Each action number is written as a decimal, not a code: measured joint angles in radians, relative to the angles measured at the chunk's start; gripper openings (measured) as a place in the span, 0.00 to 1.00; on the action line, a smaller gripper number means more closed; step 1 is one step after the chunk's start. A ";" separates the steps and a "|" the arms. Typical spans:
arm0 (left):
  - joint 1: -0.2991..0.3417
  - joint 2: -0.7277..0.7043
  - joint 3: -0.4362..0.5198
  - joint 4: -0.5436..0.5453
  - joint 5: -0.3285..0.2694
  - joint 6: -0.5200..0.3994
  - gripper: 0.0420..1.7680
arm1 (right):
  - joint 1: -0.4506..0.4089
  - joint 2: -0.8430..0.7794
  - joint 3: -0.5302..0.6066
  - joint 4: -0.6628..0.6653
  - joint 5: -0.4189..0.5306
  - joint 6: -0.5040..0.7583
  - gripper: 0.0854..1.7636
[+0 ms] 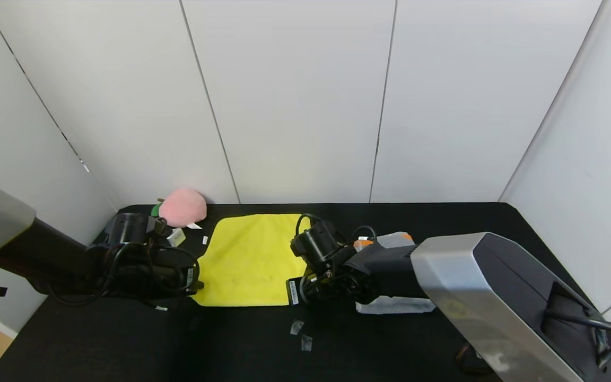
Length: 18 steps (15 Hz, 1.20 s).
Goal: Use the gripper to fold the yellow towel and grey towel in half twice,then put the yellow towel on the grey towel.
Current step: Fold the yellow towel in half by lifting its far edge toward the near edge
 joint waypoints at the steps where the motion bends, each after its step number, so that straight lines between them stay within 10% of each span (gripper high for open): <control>1: 0.000 0.000 0.000 0.001 0.000 0.000 0.05 | 0.001 -0.002 0.000 0.003 0.000 0.001 0.03; 18: 0.002 -0.094 0.091 -0.030 -0.001 -0.002 0.04 | 0.007 -0.064 0.016 0.018 -0.010 0.006 0.03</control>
